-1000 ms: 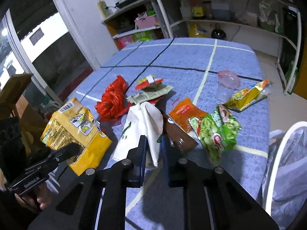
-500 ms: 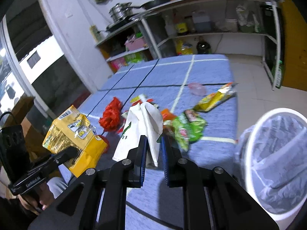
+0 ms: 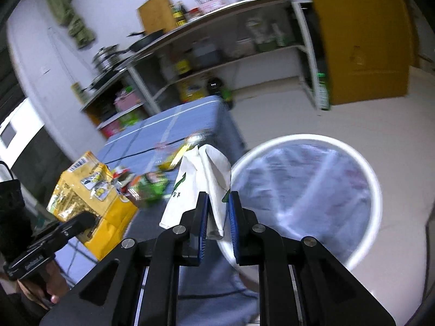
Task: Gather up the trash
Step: 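Carry the chip bag and paper cup to the white bin and release both, then grasp the clear plastic cup with the left tool while the right tool grasps the green snack bag, then carry the plastic cup and green snack bag to the bin and release both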
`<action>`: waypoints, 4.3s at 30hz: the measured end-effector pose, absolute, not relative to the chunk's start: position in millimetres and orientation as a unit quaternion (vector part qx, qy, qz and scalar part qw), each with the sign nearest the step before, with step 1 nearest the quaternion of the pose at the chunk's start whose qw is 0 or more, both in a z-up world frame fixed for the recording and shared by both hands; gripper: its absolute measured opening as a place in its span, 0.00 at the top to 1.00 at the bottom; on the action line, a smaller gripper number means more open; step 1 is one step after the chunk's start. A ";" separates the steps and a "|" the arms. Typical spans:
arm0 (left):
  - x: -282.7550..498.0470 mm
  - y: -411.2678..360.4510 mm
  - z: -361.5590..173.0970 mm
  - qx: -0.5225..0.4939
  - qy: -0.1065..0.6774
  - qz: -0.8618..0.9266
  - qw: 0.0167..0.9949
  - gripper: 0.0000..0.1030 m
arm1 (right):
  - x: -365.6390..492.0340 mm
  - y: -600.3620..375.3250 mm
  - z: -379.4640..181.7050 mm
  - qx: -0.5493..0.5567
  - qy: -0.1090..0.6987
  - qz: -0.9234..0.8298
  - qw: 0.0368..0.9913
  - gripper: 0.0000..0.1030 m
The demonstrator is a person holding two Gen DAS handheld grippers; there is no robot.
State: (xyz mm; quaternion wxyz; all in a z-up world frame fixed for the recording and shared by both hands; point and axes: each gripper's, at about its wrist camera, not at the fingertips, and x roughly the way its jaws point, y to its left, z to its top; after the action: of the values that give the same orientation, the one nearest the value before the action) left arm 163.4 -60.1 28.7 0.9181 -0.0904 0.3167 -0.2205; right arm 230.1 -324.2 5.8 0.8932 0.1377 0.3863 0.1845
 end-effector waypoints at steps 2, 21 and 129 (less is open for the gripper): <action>173.4 -78.9 24.7 -0.080 0.323 -0.236 0.913 0.87 | 230.6 -340.4 0.3 0.141 0.388 0.163 0.896 0.85; 241.9 -164.6 -26.0 -0.036 0.409 -0.291 0.864 0.73 | 247.7 -402.2 -52.2 0.179 0.444 0.056 0.876 0.80; 178.4 -31.2 6.1 -0.066 0.322 -0.163 0.930 0.50 | 234.2 -272.8 -7.4 0.008 0.387 0.203 0.899 0.85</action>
State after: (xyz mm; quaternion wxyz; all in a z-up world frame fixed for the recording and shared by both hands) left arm 178.4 -31.2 6.1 0.9302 -0.0661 0.3223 -0.1626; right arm 234.2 -272.8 -7.4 0.8994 0.0083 0.3873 0.2026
